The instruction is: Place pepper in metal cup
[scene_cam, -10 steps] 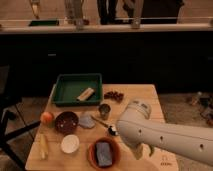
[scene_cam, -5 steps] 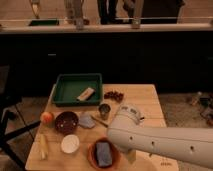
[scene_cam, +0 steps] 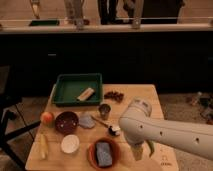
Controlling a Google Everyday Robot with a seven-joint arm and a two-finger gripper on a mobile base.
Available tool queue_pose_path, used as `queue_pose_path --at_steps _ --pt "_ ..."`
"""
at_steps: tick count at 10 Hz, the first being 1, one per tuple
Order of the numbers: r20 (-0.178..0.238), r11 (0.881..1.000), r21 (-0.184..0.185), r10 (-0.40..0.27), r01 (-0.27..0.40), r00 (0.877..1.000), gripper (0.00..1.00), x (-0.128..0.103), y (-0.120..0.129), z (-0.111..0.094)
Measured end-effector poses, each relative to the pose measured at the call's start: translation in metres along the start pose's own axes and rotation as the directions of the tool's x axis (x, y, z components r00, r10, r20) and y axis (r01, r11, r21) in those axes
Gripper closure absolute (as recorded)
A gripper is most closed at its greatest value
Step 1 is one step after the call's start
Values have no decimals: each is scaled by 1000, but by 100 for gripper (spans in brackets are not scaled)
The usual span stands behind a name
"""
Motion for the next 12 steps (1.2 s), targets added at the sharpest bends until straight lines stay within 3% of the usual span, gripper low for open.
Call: queue_pose_path --at_steps 2,5,8,12 --pt "-4 991 -38 126 -126 992 20 16 6 14" --pt "-8 964 -43 264 -264 964 20 36 18 22" --pt "15 932 -3 363 -363 932 20 62 25 22" --pt "38 921 79 381 -383 924 20 81 12 22"
